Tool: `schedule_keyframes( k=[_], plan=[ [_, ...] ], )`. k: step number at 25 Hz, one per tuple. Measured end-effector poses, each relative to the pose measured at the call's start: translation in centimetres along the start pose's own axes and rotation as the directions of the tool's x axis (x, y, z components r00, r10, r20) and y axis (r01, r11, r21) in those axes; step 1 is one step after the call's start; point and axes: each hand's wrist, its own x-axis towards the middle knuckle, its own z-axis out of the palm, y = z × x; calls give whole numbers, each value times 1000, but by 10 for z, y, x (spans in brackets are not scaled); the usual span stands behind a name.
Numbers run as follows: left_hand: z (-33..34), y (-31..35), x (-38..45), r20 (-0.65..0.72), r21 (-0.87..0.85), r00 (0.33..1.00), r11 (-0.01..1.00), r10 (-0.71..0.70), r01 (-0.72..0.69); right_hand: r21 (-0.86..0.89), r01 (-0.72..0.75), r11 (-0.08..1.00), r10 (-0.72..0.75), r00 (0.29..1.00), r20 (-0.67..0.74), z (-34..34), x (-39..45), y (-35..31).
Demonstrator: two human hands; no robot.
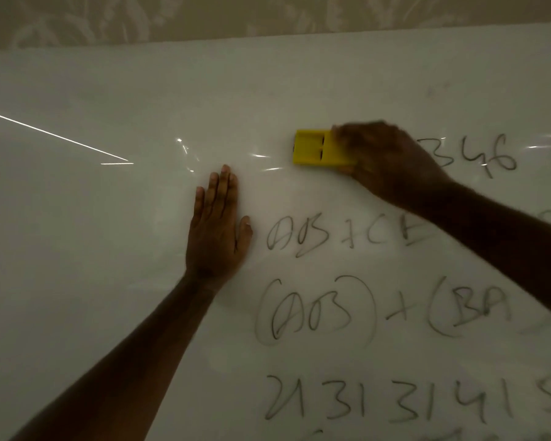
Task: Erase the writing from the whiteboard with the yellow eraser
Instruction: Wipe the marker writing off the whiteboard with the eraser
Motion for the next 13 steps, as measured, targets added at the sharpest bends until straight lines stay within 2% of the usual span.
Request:
schedule_keyframes(
  k=[2, 4, 9, 13],
  plan=[
    [0, 0, 0, 9, -2, 1000, 1000, 1, -1, 50, -113, 992, 113, 994, 7, 0, 33, 11],
    [0, -2, 1, 17, 4, 1000, 1000, 0, -1, 101, -163, 981, 161, 986, 31, 9, 46, -4],
    [1, -3, 1, 37, 2, 999, 1000, -1, 1, 119, 23, 993, -29, 998, 49, 3, -31, -48],
    [-2, 1, 8, 44, -8, 999, 1000, -1, 1, 24, 1, 1000, -2, 999, 44, -19, -63, -15]
  ],
)
